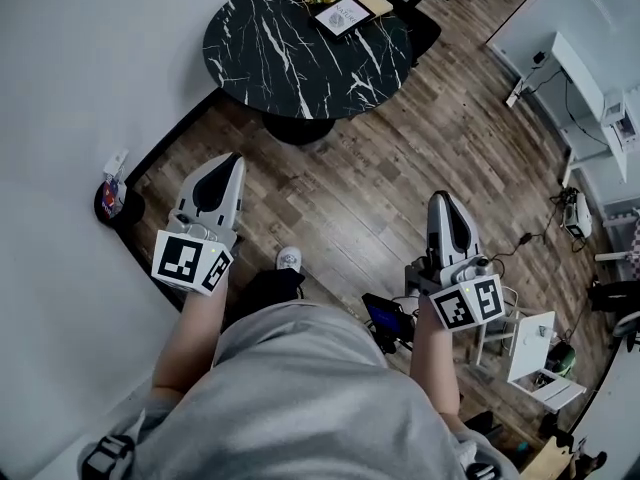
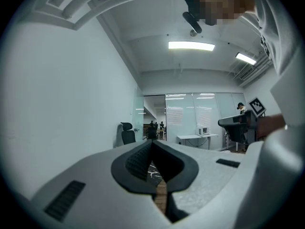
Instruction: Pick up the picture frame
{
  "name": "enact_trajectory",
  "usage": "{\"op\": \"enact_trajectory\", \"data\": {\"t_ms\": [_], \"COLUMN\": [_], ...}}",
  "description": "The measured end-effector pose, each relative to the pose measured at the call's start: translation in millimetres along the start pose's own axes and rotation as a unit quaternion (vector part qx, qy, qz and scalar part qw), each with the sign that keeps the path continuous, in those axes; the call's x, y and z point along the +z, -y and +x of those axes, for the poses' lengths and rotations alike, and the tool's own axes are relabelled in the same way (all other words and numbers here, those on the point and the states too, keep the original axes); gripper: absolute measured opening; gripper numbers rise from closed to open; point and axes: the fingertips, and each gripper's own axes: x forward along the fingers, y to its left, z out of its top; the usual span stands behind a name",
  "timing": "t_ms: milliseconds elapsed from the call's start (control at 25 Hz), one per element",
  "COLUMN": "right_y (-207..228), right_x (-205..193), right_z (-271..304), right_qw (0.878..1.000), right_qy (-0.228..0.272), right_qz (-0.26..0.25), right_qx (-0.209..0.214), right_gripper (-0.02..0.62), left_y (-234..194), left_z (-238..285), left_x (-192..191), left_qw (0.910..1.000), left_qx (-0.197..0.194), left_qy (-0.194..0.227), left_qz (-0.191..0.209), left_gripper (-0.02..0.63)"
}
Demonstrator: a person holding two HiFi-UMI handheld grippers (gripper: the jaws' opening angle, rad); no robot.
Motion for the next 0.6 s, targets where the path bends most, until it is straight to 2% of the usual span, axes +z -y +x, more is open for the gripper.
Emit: {"op": "enact_trajectory", "data": {"t_ms": [400, 600], "right_y": [3.9, 15.3], "right_x": [-5.9, -2.6], "right_z": [68.7, 83.3], "right_qw": [1.0, 1.0], "right_qy": [0.0, 0.01], "right_qz": [-0.017, -0.002], "right_qx": [-0.001, -0.013], "right_gripper": [0.026, 0.026], "left_y": [-50.8, -65.9], "left_z": [46.6, 58.5], "left_x": [-2.3, -3.8], "left_qw": [0.9999, 0.9998], "left_qx": [-0.012, -0.018], "left_qy": [0.0, -0.001], "left_qz": [-0.003, -0.004], "left_gripper": [0.006, 0.006]}}
